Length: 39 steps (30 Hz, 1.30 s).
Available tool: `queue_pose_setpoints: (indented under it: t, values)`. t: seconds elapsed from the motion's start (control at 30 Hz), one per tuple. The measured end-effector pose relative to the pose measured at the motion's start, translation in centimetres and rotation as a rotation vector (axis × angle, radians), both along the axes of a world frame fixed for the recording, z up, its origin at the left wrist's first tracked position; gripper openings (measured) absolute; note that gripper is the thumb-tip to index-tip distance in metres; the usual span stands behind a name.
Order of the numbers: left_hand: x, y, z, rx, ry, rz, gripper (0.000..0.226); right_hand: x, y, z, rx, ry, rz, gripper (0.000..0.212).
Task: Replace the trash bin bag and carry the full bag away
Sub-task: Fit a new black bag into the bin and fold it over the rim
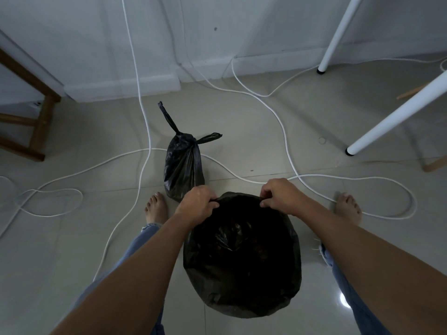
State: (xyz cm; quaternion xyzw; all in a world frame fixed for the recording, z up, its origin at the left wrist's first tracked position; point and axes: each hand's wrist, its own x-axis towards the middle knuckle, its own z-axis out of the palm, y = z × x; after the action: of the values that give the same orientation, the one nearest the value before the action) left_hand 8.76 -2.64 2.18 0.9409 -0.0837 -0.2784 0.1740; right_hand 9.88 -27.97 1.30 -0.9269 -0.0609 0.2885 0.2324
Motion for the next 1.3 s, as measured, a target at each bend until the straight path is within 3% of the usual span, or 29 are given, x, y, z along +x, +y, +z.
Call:
queue_pose_setpoints:
  t: [0.27, 0.3, 0.37, 0.43, 0.5, 0.57, 0.6, 0.7, 0.8, 0.9, 1.03, 1.3]
  values:
    - [-0.8, -2.1, 2.0, 0.128, -0.003, 0.072, 0.032, -0.5, 0.2, 0.0, -0.083, -0.07, -0.022, 0.013]
    - [-0.7, -0.3, -0.8, 0.118, 0.076, 0.084, 0.031, -0.4, 0.4, 0.0, -0.077, -0.082, -0.015, 0.013]
    - [0.5, 6.0, -14.9, 0.103, -0.002, 0.126, 0.035, -0.3, 0.7, 0.1, -0.033, -0.101, -0.022, 0.017]
    - [0.4, 8.6, -20.2, 0.032, 0.003, 0.291, 0.049, -0.4, 0.7, 0.5, 0.051, -0.114, -0.069, 0.029]
    - [-0.7, 7.0, -14.2, 0.137, 0.057, 0.275, 0.034, -0.5, 0.4, 1.1, 0.117, -0.13, -0.117, 0.045]
    - [-3.0, 1.6, -0.2, 0.168, 0.156, 0.229, 0.03, -0.7, -0.1, 1.6, 0.127, -0.135, -0.143, 0.054]
    - [-4.0, 0.2, 1.7, 0.21, 0.126, 0.266, 0.032, -0.8, -0.3, 1.8, 0.111, -0.13, -0.139, 0.056]
    - [-4.2, 2.1, 0.3, 0.238, 0.183, 0.306, 0.028, -1.2, -0.8, 2.3, 0.041, -0.109, -0.122, 0.054]
    - [-4.5, 2.3, 0.5, 0.246, 0.23, 0.259, 0.044, -1.4, -1.1, 2.4, 0.013, -0.1, -0.135, 0.049]
    - [-3.9, 1.8, 2.3, 0.269, 0.143, 0.323, 0.053, -1.1, -1.0, 2.4, 0.012, -0.125, -0.133, 0.048]
    - [-1.3, 0.5, 3.4, 0.014, -0.067, 0.348, 0.041, 0.1, -0.2, 2.3, 0.04, -0.167, -0.142, 0.045]
    - [3.5, -3.0, 1.4, -0.133, 0.012, 0.304, 0.047, 2.4, 2.1, 1.7, 0.014, -0.128, -0.119, 0.04]
